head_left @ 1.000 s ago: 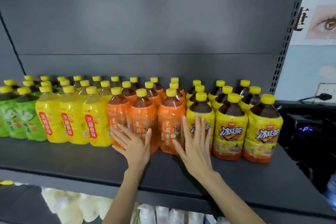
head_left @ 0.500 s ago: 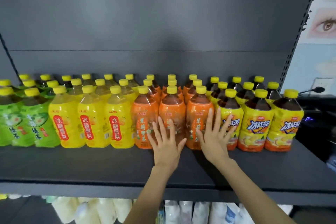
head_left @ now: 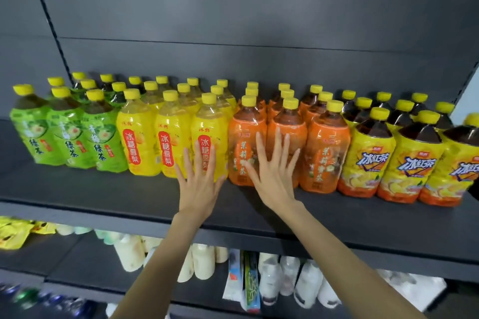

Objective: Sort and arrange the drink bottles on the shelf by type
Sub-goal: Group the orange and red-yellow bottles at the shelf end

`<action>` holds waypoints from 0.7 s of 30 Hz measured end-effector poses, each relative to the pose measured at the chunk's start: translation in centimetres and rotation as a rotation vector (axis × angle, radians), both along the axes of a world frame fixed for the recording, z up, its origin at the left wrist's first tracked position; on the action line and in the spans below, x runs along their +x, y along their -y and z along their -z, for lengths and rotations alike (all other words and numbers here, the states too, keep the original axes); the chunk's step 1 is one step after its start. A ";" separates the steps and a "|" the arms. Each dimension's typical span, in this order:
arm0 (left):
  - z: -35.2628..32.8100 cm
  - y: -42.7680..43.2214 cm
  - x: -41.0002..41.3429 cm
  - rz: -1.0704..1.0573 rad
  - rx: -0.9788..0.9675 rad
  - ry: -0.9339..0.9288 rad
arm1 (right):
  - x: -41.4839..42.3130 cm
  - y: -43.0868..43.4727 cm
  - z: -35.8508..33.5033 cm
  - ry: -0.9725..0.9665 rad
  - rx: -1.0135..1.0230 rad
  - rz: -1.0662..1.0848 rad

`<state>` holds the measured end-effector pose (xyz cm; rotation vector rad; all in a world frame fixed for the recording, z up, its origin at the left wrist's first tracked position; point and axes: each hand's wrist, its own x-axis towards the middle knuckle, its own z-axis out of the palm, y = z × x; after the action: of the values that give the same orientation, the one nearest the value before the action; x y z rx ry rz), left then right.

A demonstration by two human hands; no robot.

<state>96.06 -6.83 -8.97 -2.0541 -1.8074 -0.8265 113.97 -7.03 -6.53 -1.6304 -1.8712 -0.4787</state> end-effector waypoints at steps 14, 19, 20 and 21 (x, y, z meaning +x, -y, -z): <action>1.5 -3.3 -3.1 0.254 0.058 -0.113 | -4.2 -3.0 2.5 -0.070 0.129 0.132; 0.8 -2.6 -9.9 0.237 0.136 0.118 | -10.8 -2.5 0.8 -0.245 0.142 0.006; 0.7 -3.0 -11.6 0.165 0.146 0.174 | -11.9 -2.6 0.1 -0.218 0.160 -0.023; 0.6 -3.4 -13.4 0.096 0.152 0.201 | -13.2 -2.9 -0.7 -0.188 0.174 -0.049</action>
<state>82.68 -3.39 -9.54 -2.0362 -1.6937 -1.1965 100.81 -4.18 -5.87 -1.4592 -1.6788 -0.4389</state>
